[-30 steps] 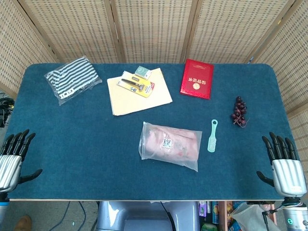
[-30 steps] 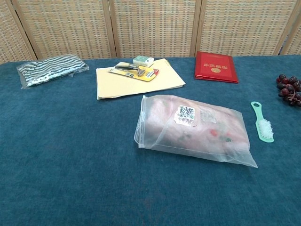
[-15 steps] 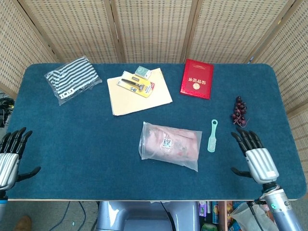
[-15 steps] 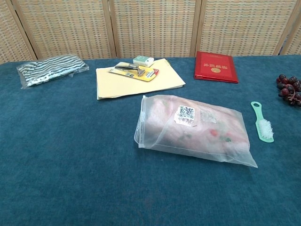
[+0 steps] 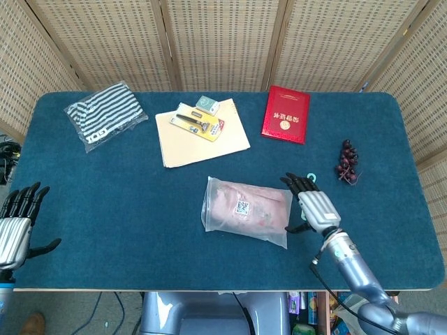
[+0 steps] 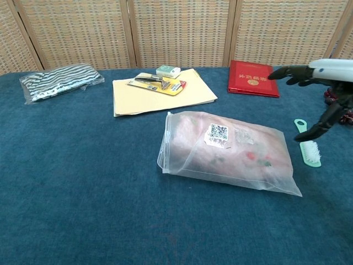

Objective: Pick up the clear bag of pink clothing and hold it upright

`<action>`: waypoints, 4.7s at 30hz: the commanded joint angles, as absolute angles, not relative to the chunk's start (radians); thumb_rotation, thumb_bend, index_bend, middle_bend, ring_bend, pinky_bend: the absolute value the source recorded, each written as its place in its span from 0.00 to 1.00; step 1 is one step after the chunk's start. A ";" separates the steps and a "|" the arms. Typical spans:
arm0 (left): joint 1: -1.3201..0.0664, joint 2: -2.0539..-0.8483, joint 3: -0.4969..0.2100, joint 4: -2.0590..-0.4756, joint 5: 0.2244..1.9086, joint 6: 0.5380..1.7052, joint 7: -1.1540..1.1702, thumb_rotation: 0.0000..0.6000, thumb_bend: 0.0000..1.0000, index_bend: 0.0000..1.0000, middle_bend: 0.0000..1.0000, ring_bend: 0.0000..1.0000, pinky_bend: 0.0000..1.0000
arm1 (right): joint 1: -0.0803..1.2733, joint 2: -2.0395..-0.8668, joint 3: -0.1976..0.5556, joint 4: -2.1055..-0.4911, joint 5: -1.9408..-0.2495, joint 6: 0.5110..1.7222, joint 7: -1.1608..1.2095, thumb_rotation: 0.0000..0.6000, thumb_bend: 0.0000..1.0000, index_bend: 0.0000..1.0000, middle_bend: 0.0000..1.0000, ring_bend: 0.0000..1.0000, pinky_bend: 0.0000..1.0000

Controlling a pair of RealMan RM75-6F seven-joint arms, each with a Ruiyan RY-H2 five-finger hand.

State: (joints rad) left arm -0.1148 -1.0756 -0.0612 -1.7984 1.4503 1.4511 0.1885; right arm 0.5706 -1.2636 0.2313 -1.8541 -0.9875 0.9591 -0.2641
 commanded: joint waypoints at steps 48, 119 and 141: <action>-0.144 -1.096 -0.069 -1.789 1.399 1.407 0.218 1.00 0.09 0.00 0.00 0.00 0.00 | 0.790 -1.611 0.146 -1.537 -0.896 0.983 -0.424 1.00 0.58 0.63 0.70 0.64 0.65; -0.845 -1.405 -0.247 -1.567 1.097 0.907 0.212 1.00 0.43 0.66 0.00 0.00 0.00 | 1.003 -1.693 0.328 -1.313 -1.175 0.924 -0.177 1.00 0.62 0.63 0.71 0.65 0.65; -0.912 -1.518 -0.204 -1.421 1.091 0.754 0.121 1.00 0.43 0.66 0.00 0.00 0.00 | 0.894 -1.477 0.226 -1.602 -0.846 0.946 -0.473 1.00 0.00 0.00 0.00 0.00 0.15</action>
State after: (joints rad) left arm -0.8995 -1.5006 -0.2087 -1.4484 1.1116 0.7787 0.1255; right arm 0.9163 -1.5192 0.2501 -1.5581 -0.8900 0.9259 -0.4322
